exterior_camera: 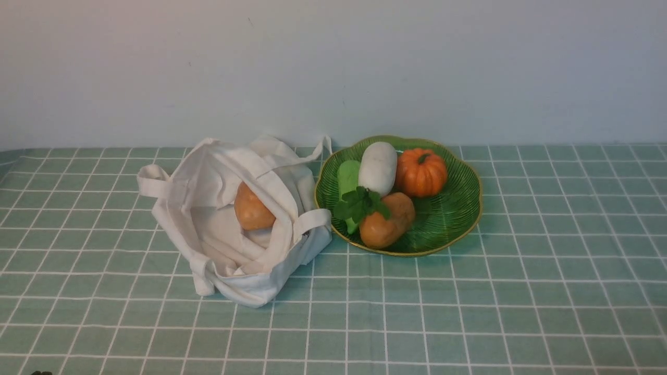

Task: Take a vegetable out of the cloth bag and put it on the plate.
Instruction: Use the left arm to grab a potato from the bag

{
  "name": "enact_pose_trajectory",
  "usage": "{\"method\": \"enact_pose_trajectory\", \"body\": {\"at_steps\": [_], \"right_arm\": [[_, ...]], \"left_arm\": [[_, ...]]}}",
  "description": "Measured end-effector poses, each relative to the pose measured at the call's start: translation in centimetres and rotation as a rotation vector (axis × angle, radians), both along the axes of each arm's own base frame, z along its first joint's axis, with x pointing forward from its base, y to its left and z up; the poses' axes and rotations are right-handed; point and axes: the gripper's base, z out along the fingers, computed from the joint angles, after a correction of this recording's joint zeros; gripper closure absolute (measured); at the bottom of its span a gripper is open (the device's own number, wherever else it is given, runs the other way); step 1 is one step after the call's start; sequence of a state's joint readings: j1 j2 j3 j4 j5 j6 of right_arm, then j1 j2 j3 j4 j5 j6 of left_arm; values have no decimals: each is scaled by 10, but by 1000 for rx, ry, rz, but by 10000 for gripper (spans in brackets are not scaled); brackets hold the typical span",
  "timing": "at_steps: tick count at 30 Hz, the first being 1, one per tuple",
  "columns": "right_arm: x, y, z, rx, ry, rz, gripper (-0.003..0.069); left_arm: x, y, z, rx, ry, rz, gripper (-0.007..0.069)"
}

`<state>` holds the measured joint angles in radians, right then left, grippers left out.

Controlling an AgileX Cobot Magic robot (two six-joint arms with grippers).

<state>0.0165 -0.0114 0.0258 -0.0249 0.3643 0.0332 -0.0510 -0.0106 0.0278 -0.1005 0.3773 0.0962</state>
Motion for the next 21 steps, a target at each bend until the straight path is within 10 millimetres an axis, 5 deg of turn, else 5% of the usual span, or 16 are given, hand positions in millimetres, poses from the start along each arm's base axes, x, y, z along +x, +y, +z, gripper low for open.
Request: {"method": "enact_pose_trajectory", "body": {"at_steps": [9, 13, 15, 21], "right_arm": [[0, 0, 0, 0, 0, 0, 676], [0, 0, 0, 0, 0, 0, 676], [0, 0, 0, 0, 0, 0, 676], [0, 0, 0, 0, 0, 0, 676]], "left_arm": [[0, -2, 1, -108, 5, 9, 629], [0, -10, 6, -579, 12, 48, 629], [0, -16, 12, -971, 41, 70, 629], [1, -16, 22, -1318, 26, 87, 629]]}}
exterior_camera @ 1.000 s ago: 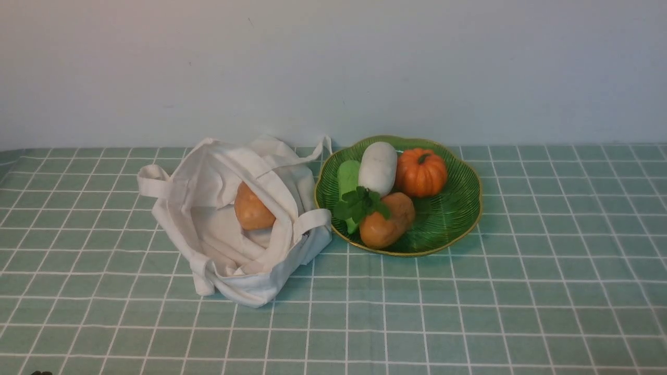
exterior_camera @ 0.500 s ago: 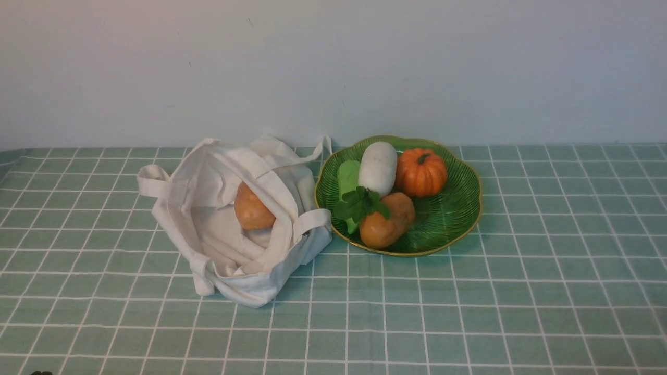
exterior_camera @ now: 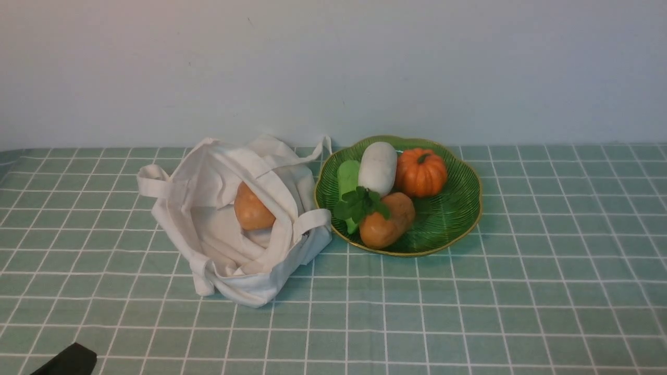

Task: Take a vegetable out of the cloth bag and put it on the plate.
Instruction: Use the left arm to grab a potato from the bag

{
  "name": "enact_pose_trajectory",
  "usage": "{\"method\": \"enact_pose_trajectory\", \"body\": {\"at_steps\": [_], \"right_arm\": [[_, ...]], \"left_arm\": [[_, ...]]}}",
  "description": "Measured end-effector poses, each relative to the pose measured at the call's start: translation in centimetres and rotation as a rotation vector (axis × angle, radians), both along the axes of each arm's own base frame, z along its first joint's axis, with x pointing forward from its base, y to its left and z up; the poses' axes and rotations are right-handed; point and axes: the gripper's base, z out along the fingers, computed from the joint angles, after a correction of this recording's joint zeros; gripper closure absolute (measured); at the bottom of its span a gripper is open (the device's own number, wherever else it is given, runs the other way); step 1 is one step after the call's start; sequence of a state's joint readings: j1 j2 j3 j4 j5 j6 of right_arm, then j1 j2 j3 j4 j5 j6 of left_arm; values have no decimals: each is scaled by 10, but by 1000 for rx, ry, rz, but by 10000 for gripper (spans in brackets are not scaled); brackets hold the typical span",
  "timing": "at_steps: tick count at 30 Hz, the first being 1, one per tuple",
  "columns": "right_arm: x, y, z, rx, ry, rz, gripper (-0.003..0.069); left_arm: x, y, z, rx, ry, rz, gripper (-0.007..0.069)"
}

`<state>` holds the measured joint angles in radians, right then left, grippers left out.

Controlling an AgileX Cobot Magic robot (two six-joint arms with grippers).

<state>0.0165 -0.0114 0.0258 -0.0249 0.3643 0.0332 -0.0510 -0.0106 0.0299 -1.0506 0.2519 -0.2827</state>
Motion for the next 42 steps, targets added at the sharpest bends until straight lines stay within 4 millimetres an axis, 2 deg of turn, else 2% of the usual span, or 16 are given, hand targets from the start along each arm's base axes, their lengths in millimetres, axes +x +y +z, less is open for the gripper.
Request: {"method": "enact_pose_trajectory", "body": {"at_steps": [5, 8, 9, 11, 12, 14, 16, 17, 21, 22, 25, 26, 28, 29, 34, 42], "right_arm": [[0, 0, 0, 0, 0, 0, 676], [0, 0, 0, 0, 0, 0, 676], [0, 0, 0, 0, 0, 0, 676], [0, 0, 0, 0, 0, 0, 676], [0, 0, 0, 0, 0, 0, 676], [0, 0, 0, 0, 0, 0, 676], [0, 0, 0, 0, 0, 0, 676], [0, 0, 0, 0, 0, 0, 676], [0, 0, 0, 0, 0, 0, 676], [0, 0, 0, 0, 0, 0, 676], [0, 0, 0, 0, 0, 0, 676], [0, 0, 0, 0, 0, 0, 676], [0, 0, 0, 0, 0, 0, 676], [0, 0, 0, 0, 0, 0, 676], [0, 0, 0, 0, 0, 0, 676], [0, 0, 0, 0, 0, 0, 676]], "left_arm": [[-1, -2, 4, 36, -24, -25, 629], [-5, -5, 28, 111, -100, -61, 629], [-6, -7, 54, 185, -147, -84, 629], [-4, -10, 81, 265, -170, -126, 629], [3, -15, 100, 354, -148, -190, 629], [19, -22, 116, 471, -69, -304, 629], [33, -26, 122, 545, 7, -394, 629], [49, -29, 124, 614, 99, -485, 629], [124, -29, 107, 793, 461, -744, 629], [128, -29, 106, 790, 470, -747, 628], [190, -27, 84, 843, 634, -830, 601], [197, -28, 81, 845, 646, -838, 595], [236, -38, 67, 873, 682, -891, 543], [239, -39, 66, 874, 685, -892, 538], [293, -63, 40, 948, 723, -977, 389], [347, -70, -6, 984, 803, -1001, 209]]}}
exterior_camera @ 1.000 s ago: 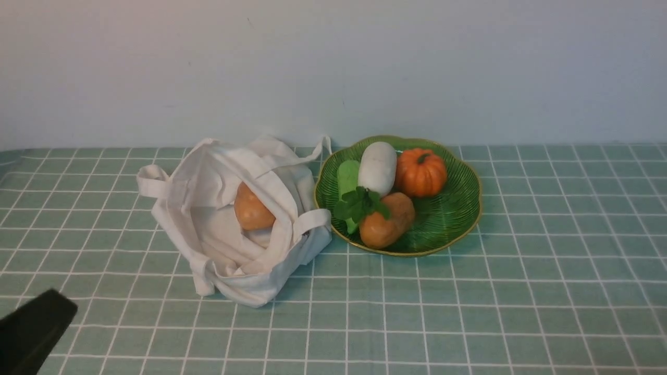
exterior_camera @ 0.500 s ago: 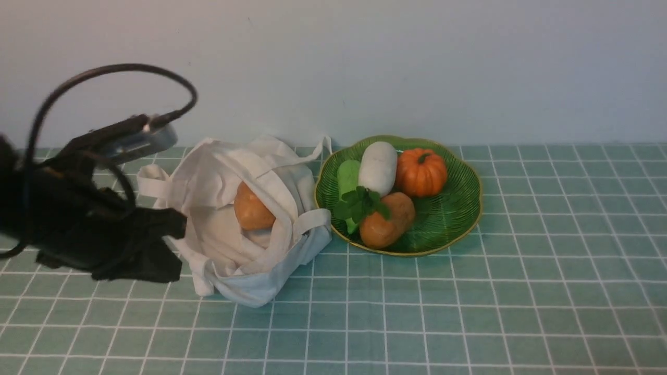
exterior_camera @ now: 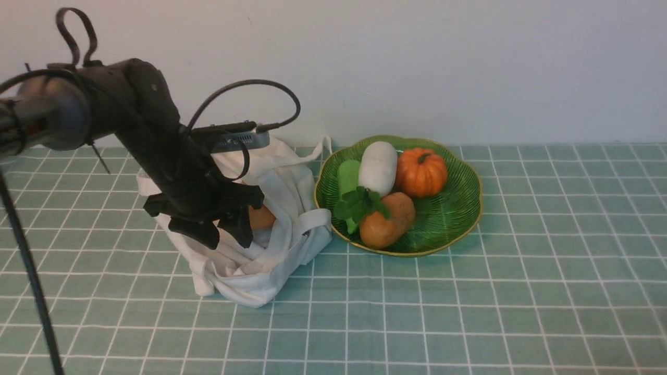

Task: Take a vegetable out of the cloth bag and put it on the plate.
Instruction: Use the left arm to grab a potato from the bag

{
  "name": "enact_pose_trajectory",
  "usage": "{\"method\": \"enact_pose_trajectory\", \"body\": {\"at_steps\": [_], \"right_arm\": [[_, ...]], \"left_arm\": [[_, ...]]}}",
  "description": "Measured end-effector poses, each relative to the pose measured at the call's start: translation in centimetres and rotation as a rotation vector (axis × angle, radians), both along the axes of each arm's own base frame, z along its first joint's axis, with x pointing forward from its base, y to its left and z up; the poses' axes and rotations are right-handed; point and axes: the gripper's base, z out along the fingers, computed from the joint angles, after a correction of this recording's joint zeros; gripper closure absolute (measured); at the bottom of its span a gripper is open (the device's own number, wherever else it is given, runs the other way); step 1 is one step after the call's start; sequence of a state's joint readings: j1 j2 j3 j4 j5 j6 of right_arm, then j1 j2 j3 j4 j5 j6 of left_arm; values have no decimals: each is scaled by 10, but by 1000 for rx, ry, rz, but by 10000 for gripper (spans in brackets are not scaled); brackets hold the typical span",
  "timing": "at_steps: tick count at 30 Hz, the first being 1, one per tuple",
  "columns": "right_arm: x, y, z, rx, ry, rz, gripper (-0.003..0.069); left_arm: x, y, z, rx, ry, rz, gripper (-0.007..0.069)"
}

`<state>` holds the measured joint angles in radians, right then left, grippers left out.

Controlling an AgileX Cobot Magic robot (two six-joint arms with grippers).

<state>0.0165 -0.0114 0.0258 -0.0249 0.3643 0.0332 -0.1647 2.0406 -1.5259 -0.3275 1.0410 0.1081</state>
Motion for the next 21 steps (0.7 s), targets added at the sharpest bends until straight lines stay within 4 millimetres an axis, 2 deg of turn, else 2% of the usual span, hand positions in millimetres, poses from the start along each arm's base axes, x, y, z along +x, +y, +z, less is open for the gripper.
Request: {"method": "enact_pose_trajectory", "body": {"at_steps": [3, 5, 6, 9, 12, 21], "right_arm": [[0, 0, 0, 0, 0, 0, 676], [0, 0, 0, 0, 0, 0, 676], [0, 0, 0, 0, 0, 0, 676], [0, 0, 0, 0, 0, 0, 676], [0, 0, 0, 0, 0, 0, 676], [0, 0, 0, 0, 0, 0, 676]], "left_arm": [[13, -4, -9, 2, -3, -7, 144], [22, -7, -8, -2, -25, -10, 86], [22, -7, -7, -2, -27, -10, 86], [30, -9, 0, -8, -72, -8, -6], [37, -9, 0, -10, -124, 8, -50], [44, -9, -7, -7, -171, 27, -47]]}}
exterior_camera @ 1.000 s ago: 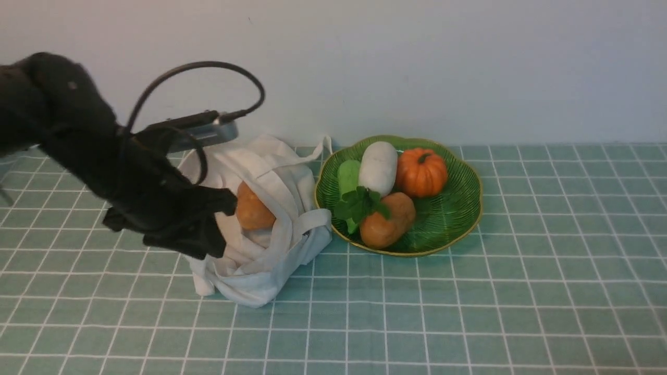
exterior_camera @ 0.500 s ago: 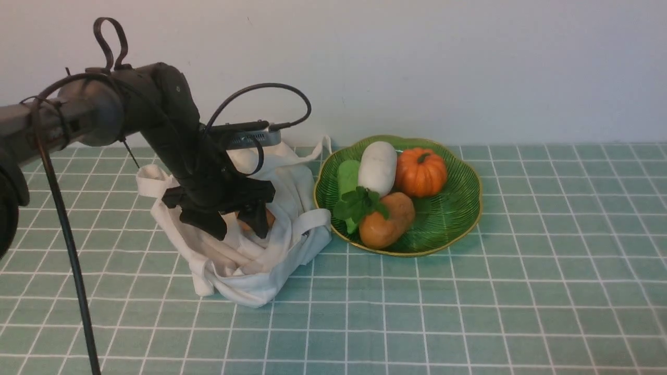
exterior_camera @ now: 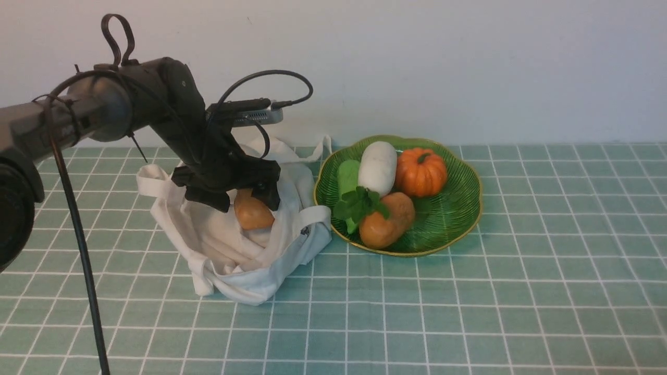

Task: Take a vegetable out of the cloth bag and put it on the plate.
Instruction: Use the left arm to grab a potato from the bag

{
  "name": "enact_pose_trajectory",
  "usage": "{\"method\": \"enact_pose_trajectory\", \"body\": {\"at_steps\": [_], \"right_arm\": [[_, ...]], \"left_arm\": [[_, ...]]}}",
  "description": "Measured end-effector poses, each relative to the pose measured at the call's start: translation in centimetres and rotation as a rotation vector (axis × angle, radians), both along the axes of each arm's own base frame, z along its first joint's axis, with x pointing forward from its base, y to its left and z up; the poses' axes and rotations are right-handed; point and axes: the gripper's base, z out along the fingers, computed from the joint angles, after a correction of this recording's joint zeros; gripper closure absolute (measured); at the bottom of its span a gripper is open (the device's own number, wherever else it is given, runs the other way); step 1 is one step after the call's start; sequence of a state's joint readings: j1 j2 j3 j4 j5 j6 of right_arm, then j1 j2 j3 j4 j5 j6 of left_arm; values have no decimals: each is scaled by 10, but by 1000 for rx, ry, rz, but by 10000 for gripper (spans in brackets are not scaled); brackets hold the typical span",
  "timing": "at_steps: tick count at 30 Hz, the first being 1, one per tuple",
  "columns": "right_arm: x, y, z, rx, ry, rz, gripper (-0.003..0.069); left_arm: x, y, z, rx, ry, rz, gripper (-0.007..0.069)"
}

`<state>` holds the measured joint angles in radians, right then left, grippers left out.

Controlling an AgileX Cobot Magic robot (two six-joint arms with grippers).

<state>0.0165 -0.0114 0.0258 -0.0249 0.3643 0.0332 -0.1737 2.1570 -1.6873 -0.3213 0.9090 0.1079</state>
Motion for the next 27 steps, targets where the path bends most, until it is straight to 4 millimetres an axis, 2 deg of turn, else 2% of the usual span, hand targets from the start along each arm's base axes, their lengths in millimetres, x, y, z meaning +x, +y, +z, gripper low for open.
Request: {"method": "enact_pose_trajectory", "body": {"at_steps": [4, 9, 10, 14, 15, 20, 27], "right_arm": [[0, 0, 0, 0, 0, 0, 676], [0, 0, 0, 0, 0, 0, 676], [0, 0, 0, 0, 0, 0, 676], [0, 0, 0, 0, 0, 0, 676], [0, 0, 0, 0, 0, 0, 676], [0, 0, 0, 0, 0, 0, 676], [0, 0, 0, 0, 0, 0, 676]], "left_arm": [[-3, 5, 5, 68, 36, -44, -6], [-9, 16, 35, 188, 26, -83, 62], [-11, 18, 46, 205, 7, -71, 97], [-10, 18, 45, 198, 10, -34, 140], [-7, 17, 37, 192, 24, -14, 165], [-3, 11, 14, 178, 72, 15, 179], [-1, -23, 14, 132, -25, -17, 179]]}}
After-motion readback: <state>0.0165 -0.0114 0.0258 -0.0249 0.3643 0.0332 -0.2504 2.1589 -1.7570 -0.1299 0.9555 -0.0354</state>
